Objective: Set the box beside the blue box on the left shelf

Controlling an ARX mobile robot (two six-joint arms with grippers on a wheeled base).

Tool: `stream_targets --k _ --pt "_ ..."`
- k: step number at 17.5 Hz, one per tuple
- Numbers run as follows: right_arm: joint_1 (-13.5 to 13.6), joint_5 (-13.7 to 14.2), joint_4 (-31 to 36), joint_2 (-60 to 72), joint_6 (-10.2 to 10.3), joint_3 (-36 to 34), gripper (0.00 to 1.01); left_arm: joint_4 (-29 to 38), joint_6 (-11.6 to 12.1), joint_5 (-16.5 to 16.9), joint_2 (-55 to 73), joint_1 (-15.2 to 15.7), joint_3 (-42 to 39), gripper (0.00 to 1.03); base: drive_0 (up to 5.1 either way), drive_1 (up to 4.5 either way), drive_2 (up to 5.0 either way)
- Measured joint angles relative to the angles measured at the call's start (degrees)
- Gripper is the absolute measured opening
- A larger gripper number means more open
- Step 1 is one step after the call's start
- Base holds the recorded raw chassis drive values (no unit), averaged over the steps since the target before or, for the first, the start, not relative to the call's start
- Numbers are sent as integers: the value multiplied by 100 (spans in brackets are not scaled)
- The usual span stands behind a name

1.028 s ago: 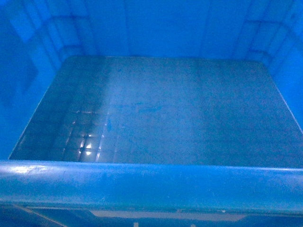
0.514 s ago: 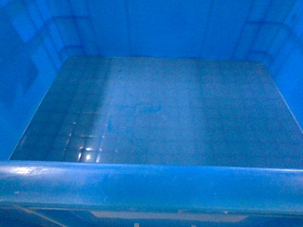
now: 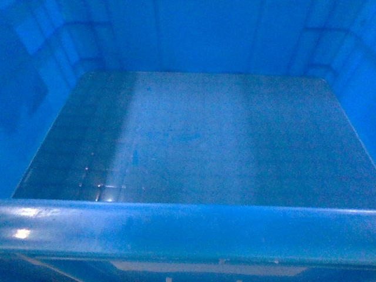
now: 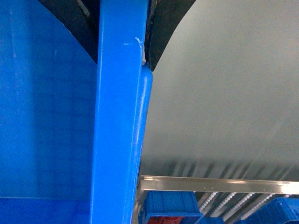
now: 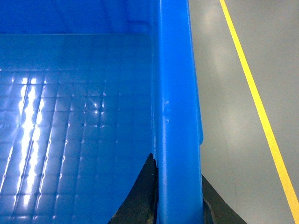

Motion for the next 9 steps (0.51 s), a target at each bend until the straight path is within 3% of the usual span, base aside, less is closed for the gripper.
stream_targets --k 9 --pt "0 0 2 -9 0 0 9 0 -9 0 0 4 0 14 -18 389 -426"
